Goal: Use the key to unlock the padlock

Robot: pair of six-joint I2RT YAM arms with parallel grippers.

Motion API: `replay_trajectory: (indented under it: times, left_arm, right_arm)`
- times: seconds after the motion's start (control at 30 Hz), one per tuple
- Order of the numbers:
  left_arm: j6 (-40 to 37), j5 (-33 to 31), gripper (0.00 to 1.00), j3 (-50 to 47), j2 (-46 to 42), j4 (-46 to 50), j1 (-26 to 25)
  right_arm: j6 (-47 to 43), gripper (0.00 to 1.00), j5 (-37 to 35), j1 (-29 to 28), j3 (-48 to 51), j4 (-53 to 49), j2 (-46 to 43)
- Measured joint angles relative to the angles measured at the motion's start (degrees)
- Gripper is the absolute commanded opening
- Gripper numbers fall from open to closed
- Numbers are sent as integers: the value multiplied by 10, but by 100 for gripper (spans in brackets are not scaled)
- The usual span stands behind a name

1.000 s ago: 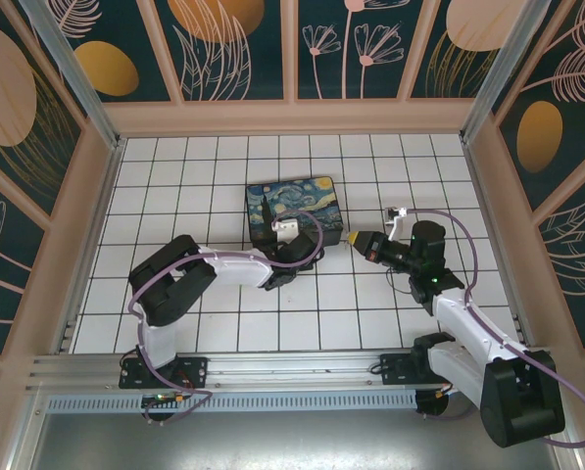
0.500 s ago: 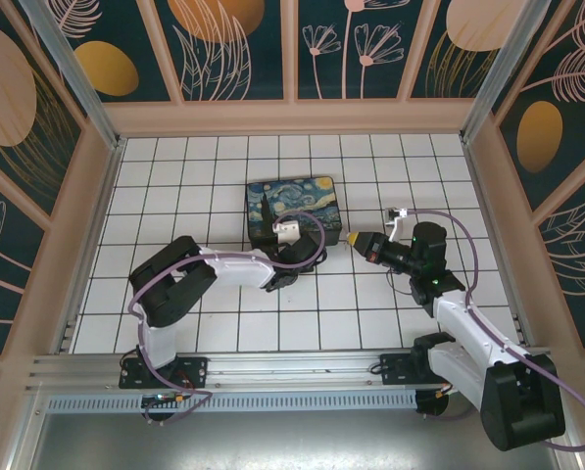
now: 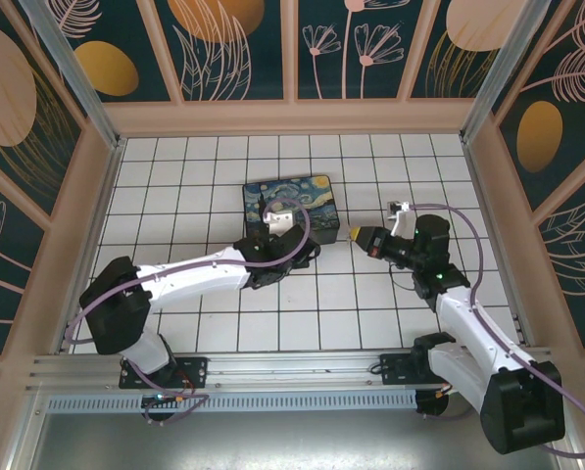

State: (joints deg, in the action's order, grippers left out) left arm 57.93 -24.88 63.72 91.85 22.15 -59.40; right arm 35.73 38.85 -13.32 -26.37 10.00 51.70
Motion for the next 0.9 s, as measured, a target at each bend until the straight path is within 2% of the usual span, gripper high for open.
replay_trajectory:
  times: [0.2,0.37,0.53,0.9]
  left_arm:
    - [35,-5,60,-14,53,-10,-3]
    - [43,-49,63,-2,143,-33,-10]
    - [49,-89,65,28,190,-50,-10]
    - [58,-147,59,42,230,-90,-5]
  right_arm:
    - [-5,0,0,1,-2,0,-5]
    - [-10,0,2,6,-2,0,-4]
    - [-14,0,7,23,-2,0,0]
    - [-16,0,31,30,-2,6,33]
